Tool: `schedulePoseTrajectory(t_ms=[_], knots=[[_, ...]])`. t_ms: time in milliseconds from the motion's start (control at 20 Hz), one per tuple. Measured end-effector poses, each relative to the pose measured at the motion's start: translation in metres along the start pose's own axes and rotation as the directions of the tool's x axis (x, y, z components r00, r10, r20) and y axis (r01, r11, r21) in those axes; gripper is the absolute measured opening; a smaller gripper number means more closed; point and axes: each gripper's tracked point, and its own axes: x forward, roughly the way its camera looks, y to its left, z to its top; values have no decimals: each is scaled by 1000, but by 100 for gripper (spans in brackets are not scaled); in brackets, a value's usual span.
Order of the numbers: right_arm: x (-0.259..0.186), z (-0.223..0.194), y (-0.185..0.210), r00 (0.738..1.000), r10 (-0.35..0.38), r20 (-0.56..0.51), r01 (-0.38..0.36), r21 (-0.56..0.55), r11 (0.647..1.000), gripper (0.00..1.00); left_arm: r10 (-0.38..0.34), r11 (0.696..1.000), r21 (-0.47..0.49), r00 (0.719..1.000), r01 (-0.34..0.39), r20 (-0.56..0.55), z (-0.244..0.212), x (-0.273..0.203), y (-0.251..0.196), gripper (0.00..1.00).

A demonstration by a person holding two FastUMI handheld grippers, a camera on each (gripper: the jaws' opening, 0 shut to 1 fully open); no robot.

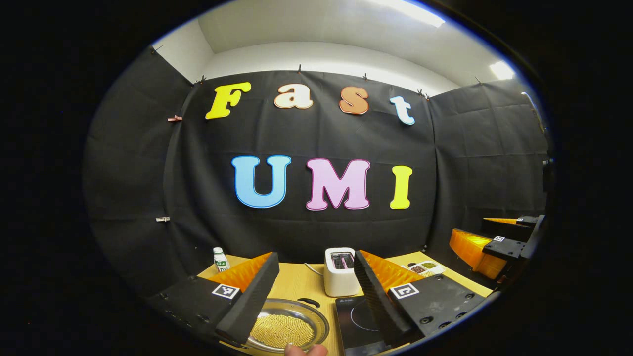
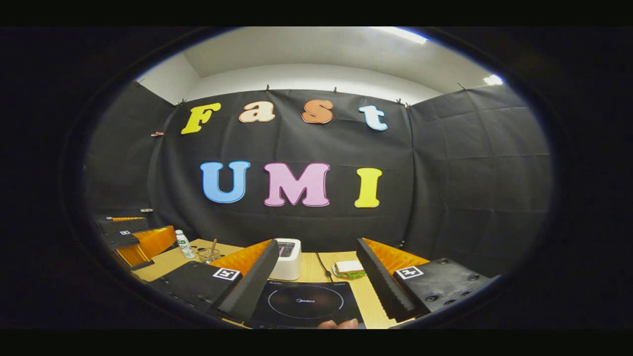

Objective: First push the handle of the pot to place it horizontally, then grasp the pot with both hands and set it on the induction cooktop.

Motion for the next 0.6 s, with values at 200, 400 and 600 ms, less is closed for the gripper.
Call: schedulePoseTrajectory(t_ms=[200, 400, 600], knots=[[-2, 0, -3, 1000, -3, 2, 3, -3, 1000, 98, -7, 1000, -9, 1000, 7, -5, -1, -2, 0, 92], [-6, -1, -5, 1000, -3, 0, 3, -13, 1000, 98, -62, 998, -5, 998, 62, 31, 11, -11, -8, 40], [-10, -3, -2, 1000, 7, 1, -7, -30, 1000, 98, -163, 986, 9, 986, 164, -21, -4, -18, -29, 5]])
